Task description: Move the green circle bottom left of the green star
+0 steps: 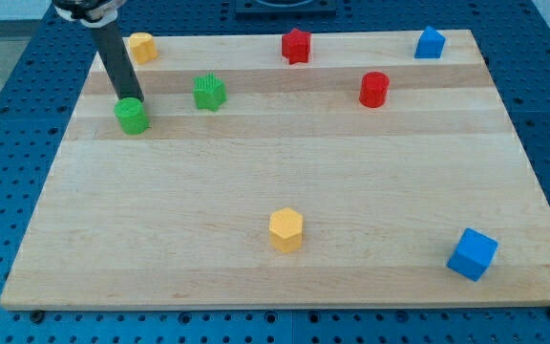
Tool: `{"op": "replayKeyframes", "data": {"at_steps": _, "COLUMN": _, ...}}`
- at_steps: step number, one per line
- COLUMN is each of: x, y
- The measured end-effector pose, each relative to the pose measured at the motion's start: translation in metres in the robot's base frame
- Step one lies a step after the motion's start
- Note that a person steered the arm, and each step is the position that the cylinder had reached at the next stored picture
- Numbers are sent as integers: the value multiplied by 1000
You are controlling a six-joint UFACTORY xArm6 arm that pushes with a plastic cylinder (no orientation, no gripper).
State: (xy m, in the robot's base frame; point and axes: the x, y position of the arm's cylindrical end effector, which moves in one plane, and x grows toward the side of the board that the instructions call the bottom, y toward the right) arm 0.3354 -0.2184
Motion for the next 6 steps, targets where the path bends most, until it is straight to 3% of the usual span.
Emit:
{"op": "replayKeyframes", "data": {"at_steps": 3, "x": 0, "y": 41}}
{"op": "replayKeyframes", "data": {"at_steps": 6, "x": 24, "y": 1}}
